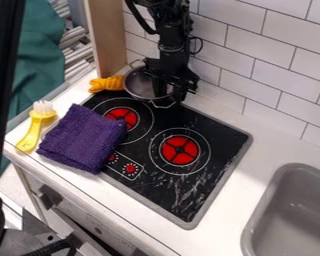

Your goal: Move the silver pot to the top right side of the stove

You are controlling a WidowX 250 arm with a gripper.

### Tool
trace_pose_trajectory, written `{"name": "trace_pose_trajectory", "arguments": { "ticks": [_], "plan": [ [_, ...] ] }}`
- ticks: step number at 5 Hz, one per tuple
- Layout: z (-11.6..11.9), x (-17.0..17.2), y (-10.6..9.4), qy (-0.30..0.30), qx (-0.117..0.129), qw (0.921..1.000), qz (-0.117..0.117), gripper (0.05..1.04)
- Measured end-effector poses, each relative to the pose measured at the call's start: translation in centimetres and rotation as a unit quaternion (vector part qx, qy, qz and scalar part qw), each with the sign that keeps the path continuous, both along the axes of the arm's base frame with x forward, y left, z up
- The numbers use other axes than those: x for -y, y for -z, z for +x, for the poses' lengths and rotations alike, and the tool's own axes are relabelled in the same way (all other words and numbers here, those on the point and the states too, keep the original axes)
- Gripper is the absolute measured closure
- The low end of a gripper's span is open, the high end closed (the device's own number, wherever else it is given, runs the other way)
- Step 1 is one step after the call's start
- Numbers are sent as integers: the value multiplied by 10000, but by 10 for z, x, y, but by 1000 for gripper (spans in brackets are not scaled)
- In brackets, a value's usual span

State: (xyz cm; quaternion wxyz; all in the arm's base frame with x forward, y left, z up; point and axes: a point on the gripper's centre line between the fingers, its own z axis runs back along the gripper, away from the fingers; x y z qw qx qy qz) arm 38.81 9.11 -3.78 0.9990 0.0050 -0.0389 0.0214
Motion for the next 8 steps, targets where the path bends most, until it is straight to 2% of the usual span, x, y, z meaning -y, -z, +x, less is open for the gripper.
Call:
{"name": "trace_pose_trajectory", "arguments": {
  "ticks": [1,2,3,4,5,6,7,8],
  "plan": [
    [-1,1,-8,0,153,9999,20,789],
    [-3,8,-28,9,431,9991,40,947],
    [-1,11,-63,-93,947,9955,18,1023],
    [-1,17,-92,-65,1334,9910,31,1025],
    [-11,38,-108,132,1521,9881,164,1026],
    [-29,61,-105,80,1364,9904,214,1026],
    [-50,78,-88,-66,961,9950,246,1026],
    [-62,91,-78,-61,801,9965,232,1026]
  ]
}}
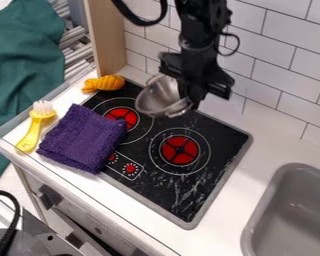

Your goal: Move the silver pot to the top right side of the stove

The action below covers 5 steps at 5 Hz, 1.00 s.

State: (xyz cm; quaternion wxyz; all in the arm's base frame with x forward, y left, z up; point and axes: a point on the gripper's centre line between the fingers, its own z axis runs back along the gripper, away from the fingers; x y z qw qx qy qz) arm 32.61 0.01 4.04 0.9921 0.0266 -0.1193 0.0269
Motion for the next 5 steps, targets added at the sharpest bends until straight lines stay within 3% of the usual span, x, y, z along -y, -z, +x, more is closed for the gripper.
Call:
{"name": "trace_pose_trajectory", "arguments": {
  "ticks": [2,3,4,5],
  "plan": [
    [9,54,5,882,-15,9956,319,1026],
    [17,86,16,1168,-194,9914,550,1026],
    [20,93,27,1012,-487,9924,509,1026],
    [21,87,41,585,-775,9950,238,1026]
  ]
}}
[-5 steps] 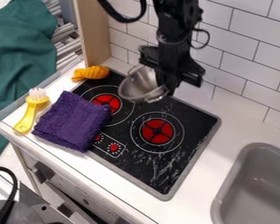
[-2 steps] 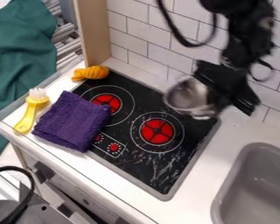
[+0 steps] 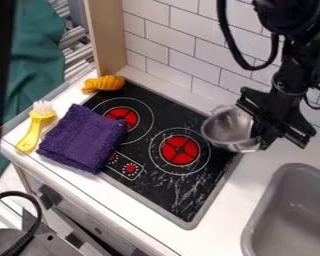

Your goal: Move the silver pot to the top right side of the stove

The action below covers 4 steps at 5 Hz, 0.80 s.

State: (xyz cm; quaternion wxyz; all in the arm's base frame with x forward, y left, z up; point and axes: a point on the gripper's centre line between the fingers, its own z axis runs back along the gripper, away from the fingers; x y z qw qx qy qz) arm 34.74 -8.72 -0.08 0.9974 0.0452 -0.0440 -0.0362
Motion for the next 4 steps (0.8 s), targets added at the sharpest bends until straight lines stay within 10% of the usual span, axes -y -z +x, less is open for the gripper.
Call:
{"name": "trace_pose_trajectory", "arguments": {
  "ticks": [4],
  "plan": [
    [9,-30,17,-1073,-294,9915,-670,1000]
  ]
}}
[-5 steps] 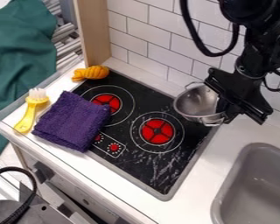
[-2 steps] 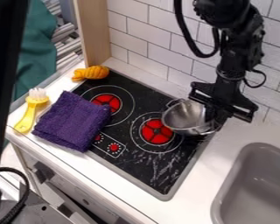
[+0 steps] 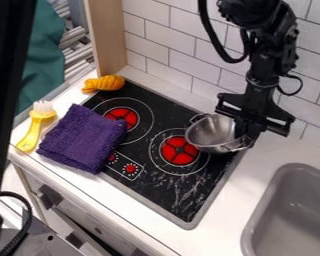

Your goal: Move the silver pot to the top right side of the stove

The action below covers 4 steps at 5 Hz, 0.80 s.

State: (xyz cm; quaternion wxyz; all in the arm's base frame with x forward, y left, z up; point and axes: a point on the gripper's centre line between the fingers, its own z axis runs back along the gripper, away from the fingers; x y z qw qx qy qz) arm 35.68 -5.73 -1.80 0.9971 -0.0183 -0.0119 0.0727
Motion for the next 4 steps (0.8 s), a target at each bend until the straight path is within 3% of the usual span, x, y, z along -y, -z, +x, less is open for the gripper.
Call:
{"name": "trace_pose_trajectory", "arguments": {
  "ticks": [1,3,4],
  "plan": [
    [-2,2,6,392,-213,9990,-42,829],
    [-11,-11,16,166,-425,9985,-302,232],
    [-18,-16,18,81,-435,9981,-429,59]
  ]
}}
